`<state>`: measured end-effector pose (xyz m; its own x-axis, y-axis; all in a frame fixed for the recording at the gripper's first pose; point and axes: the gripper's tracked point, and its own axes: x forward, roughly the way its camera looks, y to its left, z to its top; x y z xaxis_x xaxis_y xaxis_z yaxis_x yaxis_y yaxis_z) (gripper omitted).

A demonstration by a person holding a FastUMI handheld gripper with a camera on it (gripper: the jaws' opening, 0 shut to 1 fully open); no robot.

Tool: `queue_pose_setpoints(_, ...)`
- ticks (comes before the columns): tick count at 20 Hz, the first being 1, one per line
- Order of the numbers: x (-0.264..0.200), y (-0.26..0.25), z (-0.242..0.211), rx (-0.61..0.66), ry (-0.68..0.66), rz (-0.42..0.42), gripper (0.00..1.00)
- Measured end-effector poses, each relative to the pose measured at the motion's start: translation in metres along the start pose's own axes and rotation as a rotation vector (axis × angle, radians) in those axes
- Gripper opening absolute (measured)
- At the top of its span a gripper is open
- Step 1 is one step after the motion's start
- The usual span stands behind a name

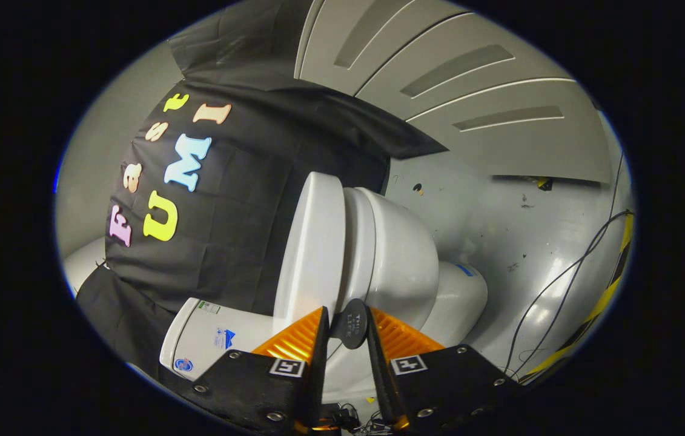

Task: Open the toilet lid.

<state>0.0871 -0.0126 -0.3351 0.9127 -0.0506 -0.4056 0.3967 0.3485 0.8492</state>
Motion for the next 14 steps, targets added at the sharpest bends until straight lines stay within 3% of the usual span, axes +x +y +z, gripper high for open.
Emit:
queue_pose_setpoints(3,0.0013,-0.0028,0.0038,0.009,0.012,0.003,0.16)
queue_pose_setpoints(10,0.0015,0.0031,0.0035,0.060,0.016,0.013,0.01)
queue_pose_setpoints(14,0.0024,0.0061,0.0002,-0.024,0.048,-0.021,0.00)
